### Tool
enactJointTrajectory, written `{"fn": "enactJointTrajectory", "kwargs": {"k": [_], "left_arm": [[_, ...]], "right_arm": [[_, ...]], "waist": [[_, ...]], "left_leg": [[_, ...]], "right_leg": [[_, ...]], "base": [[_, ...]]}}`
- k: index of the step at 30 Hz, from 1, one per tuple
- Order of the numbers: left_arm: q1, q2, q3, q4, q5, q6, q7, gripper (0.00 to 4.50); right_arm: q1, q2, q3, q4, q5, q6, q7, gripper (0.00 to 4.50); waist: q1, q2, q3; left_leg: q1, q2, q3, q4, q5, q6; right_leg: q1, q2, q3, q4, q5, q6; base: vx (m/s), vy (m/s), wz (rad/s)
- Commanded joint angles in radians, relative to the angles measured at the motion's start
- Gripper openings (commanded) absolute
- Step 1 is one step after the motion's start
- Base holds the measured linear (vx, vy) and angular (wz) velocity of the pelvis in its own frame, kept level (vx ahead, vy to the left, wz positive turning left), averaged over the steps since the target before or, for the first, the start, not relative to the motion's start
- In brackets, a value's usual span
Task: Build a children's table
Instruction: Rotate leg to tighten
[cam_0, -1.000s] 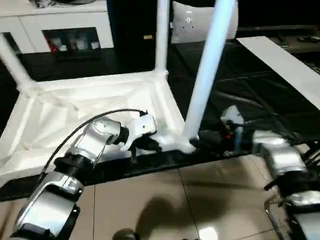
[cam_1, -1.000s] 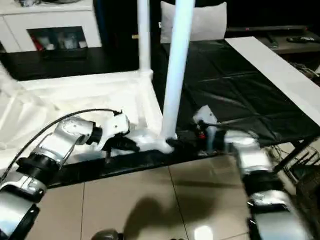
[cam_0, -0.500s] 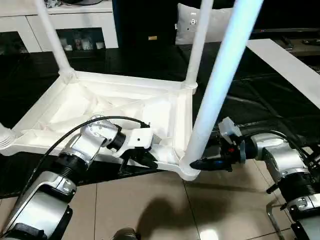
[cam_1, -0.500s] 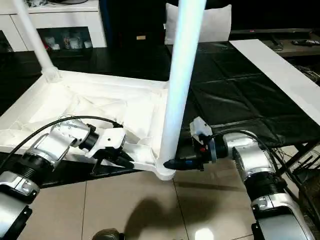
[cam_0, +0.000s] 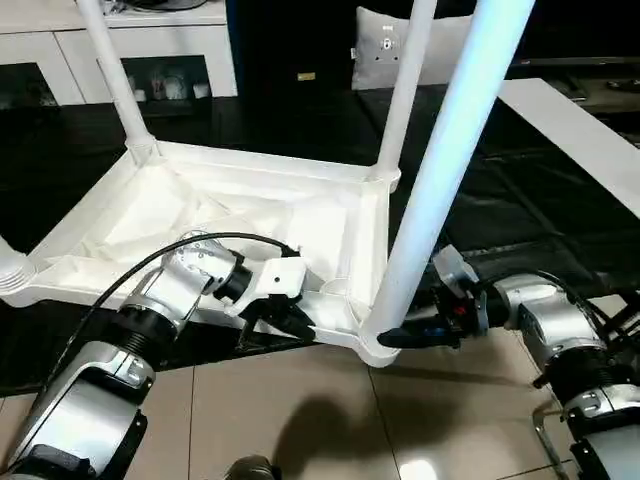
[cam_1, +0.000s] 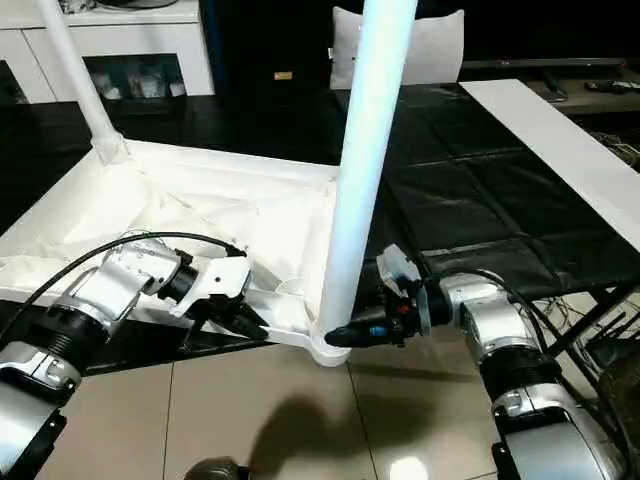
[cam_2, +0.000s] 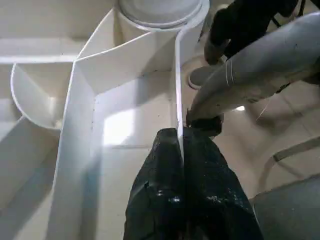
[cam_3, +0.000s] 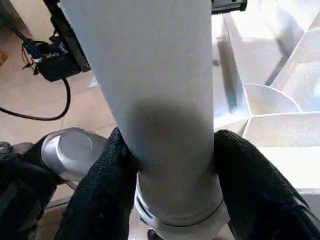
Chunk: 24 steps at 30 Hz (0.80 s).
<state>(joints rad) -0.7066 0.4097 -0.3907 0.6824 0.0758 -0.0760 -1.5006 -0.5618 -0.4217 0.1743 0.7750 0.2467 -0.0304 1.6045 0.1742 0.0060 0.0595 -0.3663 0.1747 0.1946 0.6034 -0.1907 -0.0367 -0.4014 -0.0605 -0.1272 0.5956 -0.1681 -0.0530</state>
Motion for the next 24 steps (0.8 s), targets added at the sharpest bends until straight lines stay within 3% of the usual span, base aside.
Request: {"fn": "enactJointTrajectory", "kwargs": {"k": [1, 3, 8, 9, 11, 12, 13, 17, 19, 22, 24], "left_arm": [[-0.005, -0.018, 0.006, -0.039, -0.029, 0.048, -0.011, 0.00], [0.002, -0.030, 0.023, -0.068, -0.033, 0.141, 0.036, 0.00], [0.011, -0.061, 0.055, -0.107, -0.047, 0.252, 0.120, 0.00], [0.023, -0.090, 0.073, -0.147, -0.052, 0.336, 0.186, 0.00], [0.032, -0.114, 0.083, -0.177, -0.048, 0.385, 0.237, 0.00], [0.038, -0.128, 0.087, -0.196, -0.045, 0.415, 0.268, 0.00], [0.042, -0.148, 0.096, -0.212, -0.039, 0.441, 0.313, 0.00], [0.045, -0.228, 0.117, -0.228, -0.002, 0.488, 0.492, 0.00], [0.034, -0.252, 0.130, -0.210, -0.002, 0.488, 0.545, 0.00], [0.017, -0.254, 0.140, -0.188, 0.016, 0.476, 0.598, 0.00], [0.015, -0.245, 0.145, -0.188, 0.025, 0.478, 0.610, 0.00]], "right_arm": [[-0.009, 0.014, -0.018, 0.062, -0.015, 0.011, -0.044, 2.07], [-0.032, 0.044, -0.040, 0.109, -0.041, 0.021, -0.197, 2.04], [-0.076, 0.087, -0.075, 0.163, -0.057, 0.036, -0.423, 2.02], [-0.120, 0.130, -0.095, 0.157, -0.057, 0.101, -0.568, 1.99], [-0.144, 0.163, -0.105, 0.131, -0.059, 0.160, -0.657, 1.98], [-0.157, 0.184, -0.113, 0.116, -0.063, 0.193, -0.706, 1.98], [-0.172, 0.207, -0.126, 0.115, -0.069, 0.211, -0.781, 1.98], [-0.230, 0.263, -0.177, 0.193, -0.063, 0.144, -0.988, 1.98], [-0.238, 0.270, -0.175, 0.206, -0.066, 0.114, -0.992, 2.53], [-0.226, 0.269, -0.173, 0.171, -0.066, 0.142, -0.956, 2.71], [-0.196, 0.255, -0.168, 0.112, -0.071, 0.164, -0.913, 2.88]], "waist": [[-0.004, -0.003, -0.078], [-0.010, -0.002, -0.074], [-0.047, -0.004, -0.068], [-0.059, -0.006, -0.068], [-0.077, -0.007, -0.067], [-0.085, -0.008, -0.066], [-0.090, -0.007, -0.066], [-0.097, -0.009, -0.073], [-0.092, -0.006, -0.077], [-0.080, -0.005, -0.089], [-0.068, -0.006, -0.087]], "left_leg": [[0.014, 0.078, -0.034, -0.063, -0.144, 0.080], [0.015, 0.078, -0.036, -0.066, -0.156, 0.068], [0.014, 0.068, -0.040, -0.069, -0.200, 0.036], [0.016, 0.068, -0.041, -0.069, -0.204, 0.032], [0.012, 0.069, -0.046, -0.073, -0.199, 0.026], [0.011, 0.064, -0.045, -0.070, -0.196, 0.027], [0.014, 0.060, -0.043, -0.067, -0.192, 0.030], [0.015, 0.057, -0.037, -0.063, -0.157, 0.047], [0.013, 0.060, -0.035, -0.062, -0.134, 0.066], [0.007, 0.066, -0.034, -0.057, -0.057, 0.103], [0.003, 0.065, -0.032, -0.054, -0.039, 0.126]], "right_leg": [[0.056, -0.118, 0.071, -0.082, -0.347, -0.125], [0.056, -0.118, 0.068, -0.085, -0.370, -0.131], [0.063, -0.120, 0.060, -0.103, -0.493, -0.088], [0.062, -0.119, 0.061, -0.101, -0.490, -0.090], [0.065, -0.118, 0.061, -0.095, -0.473, -0.102], [0.065, -0.117, 0.059, -0.101, -0.484, -0.092], [0.060, -0.117, 0.061, -0.105, -0.491, -0.092], [0.059, -0.114, 0.066, -0.100, -0.428, -0.105], [0.060, -0.111, 0.068, -0.091, -0.347, -0.131], [0.061, -0.109, 0.073, -0.063, -0.168, -0.176], [0.061, -0.109, 0.072, -0.058, -0.116, -0.190]], "base": [[0.000, 0.000, 0.00], [0.000, 0.000, 0.00], [0.000, 0.000, 0.00], [0.000, 0.000, 0.00], [0.000, 0.000, 0.00], [0.000, 0.000, 0.00], [0.000, 0.000, 0.00], [0.000, 0.000, 0.00], [0.000, 0.000, 0.00], [0.000, 0.000, 0.00], [0.000, 0.000, 0.00]]}}
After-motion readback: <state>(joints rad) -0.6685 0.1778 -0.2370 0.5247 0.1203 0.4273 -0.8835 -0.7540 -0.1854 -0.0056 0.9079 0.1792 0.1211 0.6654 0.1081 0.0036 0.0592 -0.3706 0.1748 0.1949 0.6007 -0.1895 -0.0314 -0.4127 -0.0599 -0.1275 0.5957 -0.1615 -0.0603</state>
